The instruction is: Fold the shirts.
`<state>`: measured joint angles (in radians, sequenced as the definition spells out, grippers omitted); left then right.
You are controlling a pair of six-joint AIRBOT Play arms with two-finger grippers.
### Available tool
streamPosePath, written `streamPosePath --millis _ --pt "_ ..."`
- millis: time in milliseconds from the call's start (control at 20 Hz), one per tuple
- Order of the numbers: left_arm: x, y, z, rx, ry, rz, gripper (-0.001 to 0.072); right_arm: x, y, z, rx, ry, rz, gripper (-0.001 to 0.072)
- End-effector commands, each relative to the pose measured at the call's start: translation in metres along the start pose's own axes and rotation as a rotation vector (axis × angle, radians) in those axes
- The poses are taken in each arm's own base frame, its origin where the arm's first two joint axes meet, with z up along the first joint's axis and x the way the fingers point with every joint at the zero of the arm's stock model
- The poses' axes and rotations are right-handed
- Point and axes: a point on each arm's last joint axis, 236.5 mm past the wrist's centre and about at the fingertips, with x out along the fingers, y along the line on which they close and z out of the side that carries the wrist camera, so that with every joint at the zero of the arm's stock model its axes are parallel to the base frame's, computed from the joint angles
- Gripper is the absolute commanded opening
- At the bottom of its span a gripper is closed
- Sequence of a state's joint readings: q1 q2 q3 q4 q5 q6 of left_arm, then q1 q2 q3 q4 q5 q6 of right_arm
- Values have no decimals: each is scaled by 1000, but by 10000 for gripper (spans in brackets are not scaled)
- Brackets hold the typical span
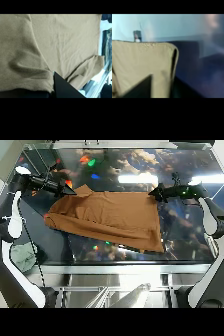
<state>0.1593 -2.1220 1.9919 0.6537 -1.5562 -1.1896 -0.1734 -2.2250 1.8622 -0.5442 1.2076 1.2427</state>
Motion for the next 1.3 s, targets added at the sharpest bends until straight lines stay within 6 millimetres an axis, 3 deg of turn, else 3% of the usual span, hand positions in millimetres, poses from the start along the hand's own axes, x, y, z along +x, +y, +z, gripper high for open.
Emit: streamPosePath --millis 0,100,200,300,400,550,600,700,900,1050,1150,1200,1250 --pt "0 0 2 3 -7 1 26 -3 52 19 -80 -75 168 36" --pt "-4 -2 3 12 -7 1 26 -14 75 27 -130 -98 220 19" --pt "-18 -19 8 61 -13 -15 25 -31 103 25 -198 -84 250 18" --pt "-45 -61 25 127 -102 -77 25 -61 142 20 -290 -80 280 18" --pt "-85 -114 42 214 -238 -137 25 -103 191 15 -400 -113 296 18" --pt "-159 -179 40 352 -403 -84 25 -191 264 -4 -585 -226 260 18" --pt "-179 -201 28 395 -425 -68 25 -218 282 -20 -647 -243 237 18" --pt "-205 -244 -14 450 -391 -51 25 -266 313 -64 -767 -248 150 17" --pt "-224 -340 -106 580 -417 -91 25 -334 353 -152 -942 -348 -121 16" --pt "-241 -422 -191 836 -529 -93 26 -402 401 -209 -1089 -630 -297 16" --pt "-277 -461 -213 950 -789 75 26 -464 432 -230 -1145 -936 -438 16" --pt "-299 -466 -212 965 -914 230 26 -487 446 -237 -1166 -1057 -476 15" --pt "-317 -467 -208 949 -992 342 26 -495 454 -239 -1176 -1105 -471 16"
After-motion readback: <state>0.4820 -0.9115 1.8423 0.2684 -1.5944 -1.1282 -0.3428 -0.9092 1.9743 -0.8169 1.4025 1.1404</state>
